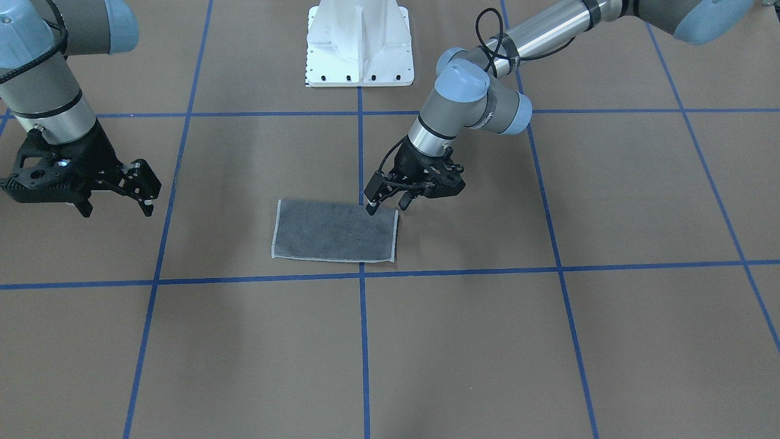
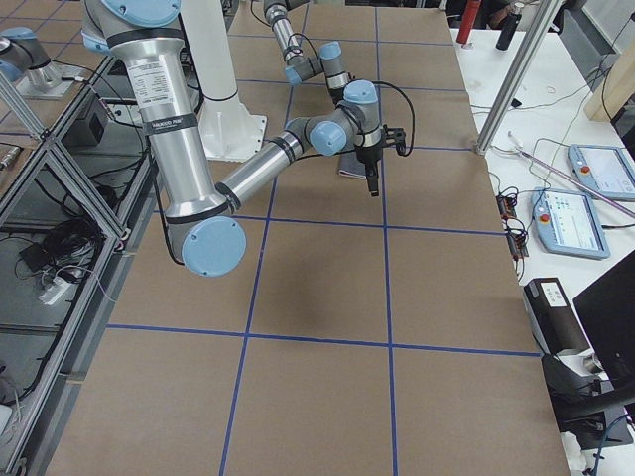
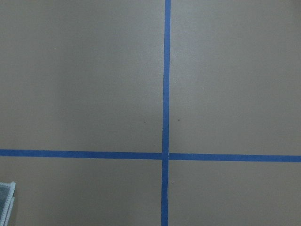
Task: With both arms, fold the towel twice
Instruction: 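Release the right gripper and raise it away while the left gripper holds the towel, then grasp the folded towel's end nearest the left gripper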
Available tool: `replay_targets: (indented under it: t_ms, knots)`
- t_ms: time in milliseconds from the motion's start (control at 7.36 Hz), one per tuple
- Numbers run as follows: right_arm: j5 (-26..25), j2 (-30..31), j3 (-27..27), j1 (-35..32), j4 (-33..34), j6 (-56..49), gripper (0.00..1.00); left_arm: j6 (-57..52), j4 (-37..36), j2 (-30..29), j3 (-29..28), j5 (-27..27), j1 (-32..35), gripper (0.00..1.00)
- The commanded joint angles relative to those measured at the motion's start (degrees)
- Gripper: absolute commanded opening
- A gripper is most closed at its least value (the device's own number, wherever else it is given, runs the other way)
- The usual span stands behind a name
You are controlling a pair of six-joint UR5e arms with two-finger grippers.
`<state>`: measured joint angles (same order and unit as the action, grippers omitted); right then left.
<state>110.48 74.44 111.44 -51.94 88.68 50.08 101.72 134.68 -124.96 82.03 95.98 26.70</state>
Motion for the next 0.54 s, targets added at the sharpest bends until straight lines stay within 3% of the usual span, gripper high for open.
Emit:
replay_targets:
  t_ms: [0,408]
  knots:
    - [0.00,0.00,0.00,0.00,0.00,0.02,1.00,0.06,-0.03,0.06,-0.20,-0.18,-0.07,0.88]
    - [0.00,0.00,0.00,0.00,0.00,0.02,1.00,0.06,0.05,-0.20,-0.29,-2.37,-0.16,0.67]
